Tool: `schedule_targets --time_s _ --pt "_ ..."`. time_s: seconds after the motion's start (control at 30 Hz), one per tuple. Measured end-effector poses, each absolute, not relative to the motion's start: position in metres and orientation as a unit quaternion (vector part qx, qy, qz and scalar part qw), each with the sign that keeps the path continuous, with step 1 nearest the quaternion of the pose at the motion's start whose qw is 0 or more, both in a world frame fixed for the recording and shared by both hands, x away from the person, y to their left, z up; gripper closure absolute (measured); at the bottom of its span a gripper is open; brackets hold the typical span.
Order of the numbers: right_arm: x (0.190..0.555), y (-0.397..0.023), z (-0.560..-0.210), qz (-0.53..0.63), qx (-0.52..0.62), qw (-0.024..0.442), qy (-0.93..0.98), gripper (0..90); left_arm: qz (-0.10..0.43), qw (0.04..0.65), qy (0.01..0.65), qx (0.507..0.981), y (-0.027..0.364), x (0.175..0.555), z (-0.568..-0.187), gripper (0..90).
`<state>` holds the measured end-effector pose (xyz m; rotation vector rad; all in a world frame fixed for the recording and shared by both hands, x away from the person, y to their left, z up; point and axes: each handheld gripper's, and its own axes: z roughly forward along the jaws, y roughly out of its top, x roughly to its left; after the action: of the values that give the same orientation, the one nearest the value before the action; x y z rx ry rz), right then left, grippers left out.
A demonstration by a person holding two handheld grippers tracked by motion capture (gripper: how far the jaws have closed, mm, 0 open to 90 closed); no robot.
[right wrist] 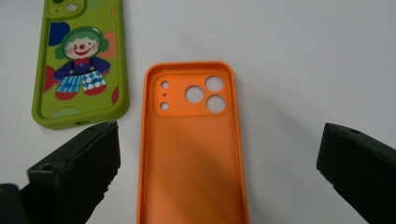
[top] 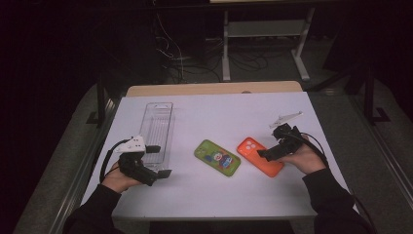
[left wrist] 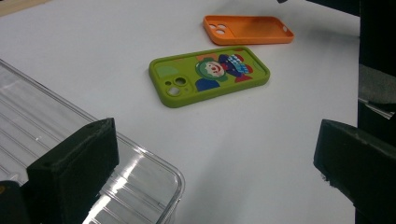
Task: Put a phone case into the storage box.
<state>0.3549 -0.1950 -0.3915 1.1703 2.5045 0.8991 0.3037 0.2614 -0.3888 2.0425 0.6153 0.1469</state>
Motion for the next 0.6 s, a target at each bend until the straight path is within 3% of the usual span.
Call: schedule_targets --time_s 0.6 --pt "0.349 -0.186 -0.414 0.261 0.388 0.104 0.878 0.0 0.063 0.477 0.250 0.840 0.261 0.303 -0.389 0.0"
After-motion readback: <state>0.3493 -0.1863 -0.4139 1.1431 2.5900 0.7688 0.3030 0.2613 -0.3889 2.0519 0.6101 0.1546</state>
